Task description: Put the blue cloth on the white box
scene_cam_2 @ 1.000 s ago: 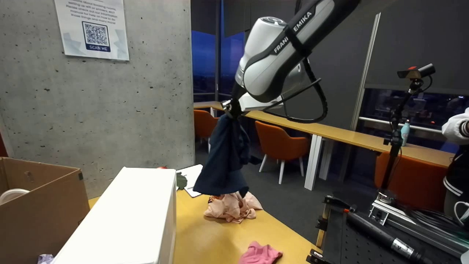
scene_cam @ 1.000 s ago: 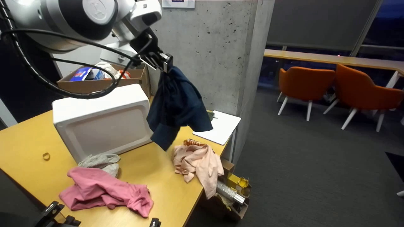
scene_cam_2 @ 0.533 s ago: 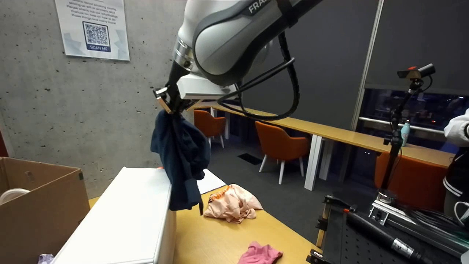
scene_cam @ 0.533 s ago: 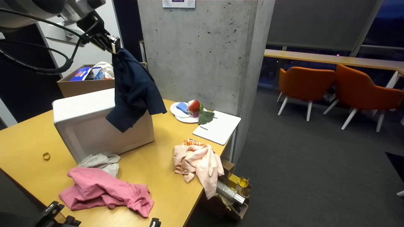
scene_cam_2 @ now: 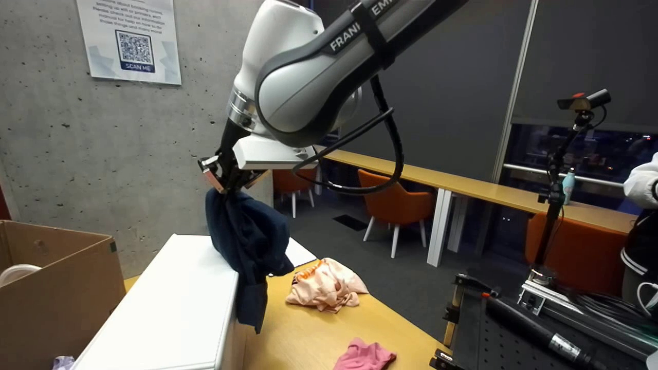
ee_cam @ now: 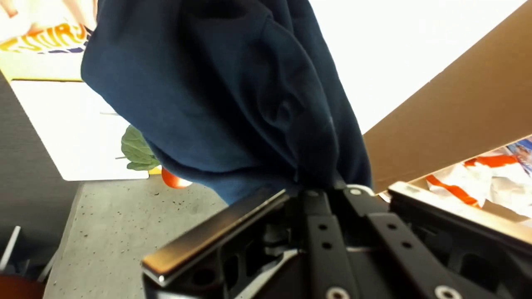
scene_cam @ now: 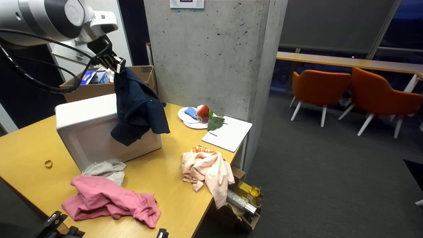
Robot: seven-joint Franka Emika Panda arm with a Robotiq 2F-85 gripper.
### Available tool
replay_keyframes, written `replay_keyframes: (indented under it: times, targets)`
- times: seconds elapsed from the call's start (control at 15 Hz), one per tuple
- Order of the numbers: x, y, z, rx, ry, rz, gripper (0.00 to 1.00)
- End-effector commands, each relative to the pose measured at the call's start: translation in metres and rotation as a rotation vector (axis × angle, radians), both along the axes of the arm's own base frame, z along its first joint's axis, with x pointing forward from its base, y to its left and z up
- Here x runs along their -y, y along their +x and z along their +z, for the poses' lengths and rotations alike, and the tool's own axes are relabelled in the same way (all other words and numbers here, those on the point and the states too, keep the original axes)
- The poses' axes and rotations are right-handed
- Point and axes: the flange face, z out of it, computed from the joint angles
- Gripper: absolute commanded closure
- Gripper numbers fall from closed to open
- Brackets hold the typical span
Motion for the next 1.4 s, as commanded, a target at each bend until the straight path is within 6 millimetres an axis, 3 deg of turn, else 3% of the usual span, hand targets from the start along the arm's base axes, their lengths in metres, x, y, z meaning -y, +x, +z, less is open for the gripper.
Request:
replay_keyframes:
  times: [0.0, 0.2, 0.47, 0.53, 0.6, 0.8, 1.2, 1.33]
  targets:
    - [-0.013, 0.017, 0.010, 0.067, 0.037, 0.033, 0.99]
    - [-0.037, 0.027, 0.021, 0.110, 0.088, 0.069, 0.99]
    - [-0.068, 0.040, 0.003, 0.102, 0.131, 0.105, 0.99]
    - [-0.073, 0.042, -0.003, 0.094, 0.135, 0.109, 0.70]
    - [-0.076, 0.044, -0.010, 0.090, 0.138, 0.113, 0.68]
    - [-0.076, 0.048, -0.019, 0.089, 0.135, 0.114, 0.47]
    - [-0.045, 0.047, 0.017, 0.102, 0.137, 0.024, 0.04]
    - [-0.027, 0.040, 0.024, 0.053, 0.147, -0.040, 0.00]
